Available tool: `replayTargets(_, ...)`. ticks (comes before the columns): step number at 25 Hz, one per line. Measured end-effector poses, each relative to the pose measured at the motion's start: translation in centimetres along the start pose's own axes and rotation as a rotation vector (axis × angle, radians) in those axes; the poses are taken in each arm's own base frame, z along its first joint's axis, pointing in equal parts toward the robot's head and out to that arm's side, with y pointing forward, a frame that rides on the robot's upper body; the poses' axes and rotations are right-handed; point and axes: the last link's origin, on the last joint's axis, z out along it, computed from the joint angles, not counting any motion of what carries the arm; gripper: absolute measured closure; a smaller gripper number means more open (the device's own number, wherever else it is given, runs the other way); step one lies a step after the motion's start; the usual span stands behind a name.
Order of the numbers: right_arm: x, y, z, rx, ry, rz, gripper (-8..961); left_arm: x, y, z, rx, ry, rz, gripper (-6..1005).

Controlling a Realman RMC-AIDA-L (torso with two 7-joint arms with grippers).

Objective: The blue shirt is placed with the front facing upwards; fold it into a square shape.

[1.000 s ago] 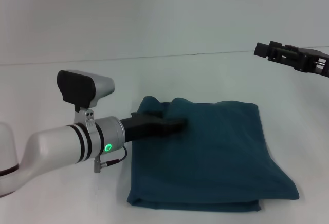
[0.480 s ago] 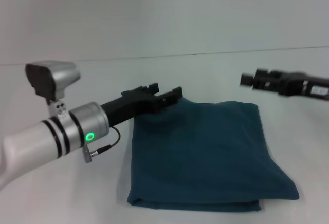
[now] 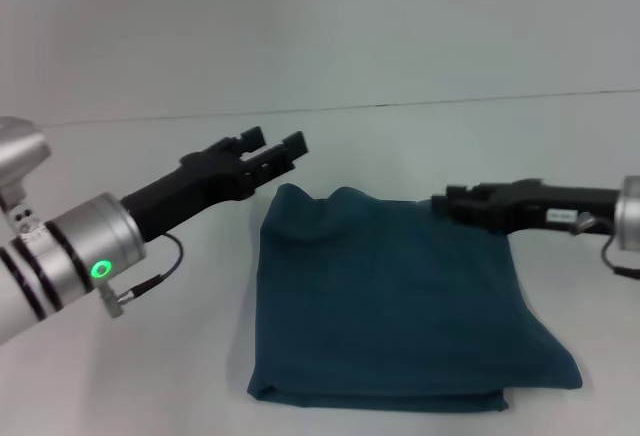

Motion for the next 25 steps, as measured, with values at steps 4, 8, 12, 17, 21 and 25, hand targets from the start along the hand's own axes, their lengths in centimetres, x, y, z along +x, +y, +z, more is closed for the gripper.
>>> replayTargets(4, 0.5, 0.0, 1.6, 0.024, 0.052, -0.021, 571, 0.3, -0.3, -0.9, 0.013, 0.030, -0.008, 187)
replayTargets(8, 0.9, 0.2, 2.9, 0.041, 0.098, -0.053, 771, 0.7, -0.4, -1.3, 0.011, 0.048, 0.001, 187)
replayTargets(12, 1.4, 0.4, 4.5, 0.072, 0.143, -0.084, 893, 0.9, -0.4, -1.3, 0.010, 0.051, 0.005, 187)
replayTargets(17, 1.7, 0.1, 5.8, 0.132, 0.191, -0.110, 954, 1.3, -0.5, -1.4, 0.013, 0.057, 0.018, 187)
replayTargets(21, 2.0, -0.5, 6.3, 0.196, 0.214, -0.101, 954, 1.5, -0.7, -1.5, 0.019, 0.060, 0.023, 187)
replayTargets(25, 1.6, -0.7, 6.3, 0.213, 0.201, -0.113, 955, 1.6, -0.7, -1.5, 0.022, 0.059, 0.030, 187)
